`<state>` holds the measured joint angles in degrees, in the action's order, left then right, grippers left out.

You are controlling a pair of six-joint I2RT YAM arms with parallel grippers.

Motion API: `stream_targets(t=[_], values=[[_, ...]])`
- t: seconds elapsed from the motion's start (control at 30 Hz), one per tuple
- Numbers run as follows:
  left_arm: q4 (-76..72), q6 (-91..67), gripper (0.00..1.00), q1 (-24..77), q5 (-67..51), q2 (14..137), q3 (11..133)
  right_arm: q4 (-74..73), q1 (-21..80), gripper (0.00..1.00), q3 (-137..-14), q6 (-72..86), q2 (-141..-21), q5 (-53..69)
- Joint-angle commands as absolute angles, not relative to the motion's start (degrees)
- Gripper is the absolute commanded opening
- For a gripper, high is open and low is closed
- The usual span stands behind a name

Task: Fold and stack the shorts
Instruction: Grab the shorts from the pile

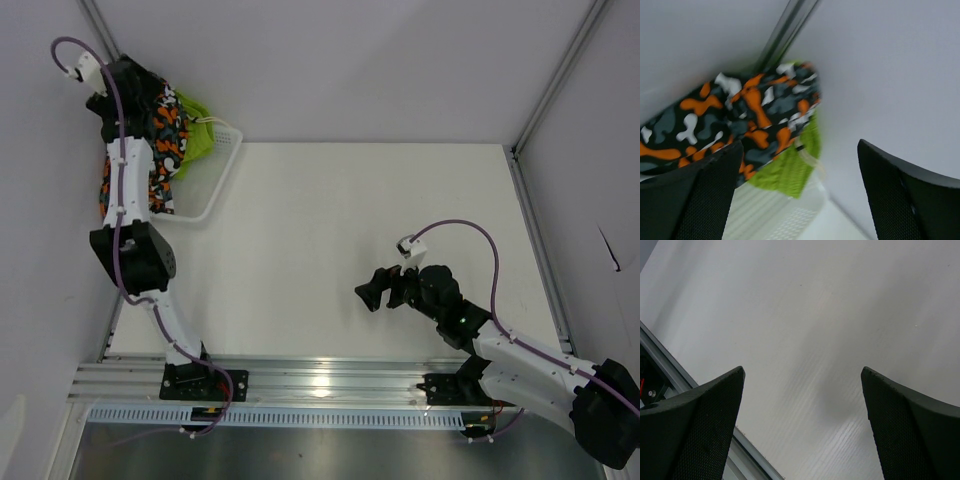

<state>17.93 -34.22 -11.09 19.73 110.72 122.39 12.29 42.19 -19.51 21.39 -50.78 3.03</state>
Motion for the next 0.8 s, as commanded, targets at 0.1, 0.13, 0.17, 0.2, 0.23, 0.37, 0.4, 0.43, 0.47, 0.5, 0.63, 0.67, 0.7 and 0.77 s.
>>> stream_targets(t=[0.1, 0.13, 0.17, 0.2, 0.23, 0.37, 0.4, 0.43, 0.47, 0.5, 0.63, 0.67, 0.7, 0.77], values=[[24.2, -34.1, 0.99, -13.2, 22.3, 119.6, 124.3, 14.9, 41.7, 0.99, -19.2, 21.6, -51.3, 5.0], [24.3, -33.9, 0.99, -13.4, 23.0, 120.3, 124.5, 14.9, 41.6, 1.0, -19.2, 21.7, -51.3, 5.0], [24.3, -33.8, 0.99, -14.0, 23.3, 121.1, 125.8, 15.1, 41.5, 0.99, -19.2, 21.8, -51.4, 5.1], [24.2, -33.2, 0.99, -14.2, 23.2, 122.4, 125.4, 15.1, 41.4, 0.99, -19.1, 21.9, -51.4, 5.4], [23.9, -33.0, 0.99, -14.7, 23.7, 123.0, 125.6, 15.2, 41.2, 0.99, -19.1, 22.1, -51.5, 5.6], [24.3, -32.2, 0.99, -15.8, 25.4, 125.7, 127.0, 16.1, 40.5, 1.0, -18.8, 22.8, -51.7, 7.1], [24.8, -32.2, 0.99, -15.9, 26.3, 126.1, 127.1, 16.2, 40.4, 1.0, -18.7, 22.9, -51.9, 7.4], [25.0, -31.9, 0.99, -15.9, 27.1, 126.2, 127.0, 16.3, 40.3, 0.99, -18.7, 23.1, -51.9, 8.1], [25.0, -30.8, 0.99, -15.9, 28.4, 126.2, 126.8, 16.5, 40.0, 0.99, -18.6, 23.2, -52.0, 8.4], [25.0, -30.3, 0.99, -15.9, 28.9, 126.1, 126.1, 16.7, 39.9, 0.99, -18.6, 23.6, -52.1, 8.7], [25.4, -27.4, 0.99, -15.9, 31.4, 126.7, 125.9, 17.3, 39.7, 0.99, -18.0, 23.9, -52.2, 9.8], [25.7, -25.9, 0.99, -16.0, 32.0, 127.0, 126.2, 17.6, 39.7, 0.99, -18.0, 24.1, -52.4, 9.9], [25.6, -25.1, 0.99, -16.0, 32.9, 127.3, 126.3, 17.8, 39.6, 1.0, -17.9, 24.3, -52.5, 10.0], [25.3, -22.9, 0.99, -16.1, 33.0, 128.3, 126.5, 17.9, 39.6, 0.99, -17.8, 24.3, -52.9, 10.3]])
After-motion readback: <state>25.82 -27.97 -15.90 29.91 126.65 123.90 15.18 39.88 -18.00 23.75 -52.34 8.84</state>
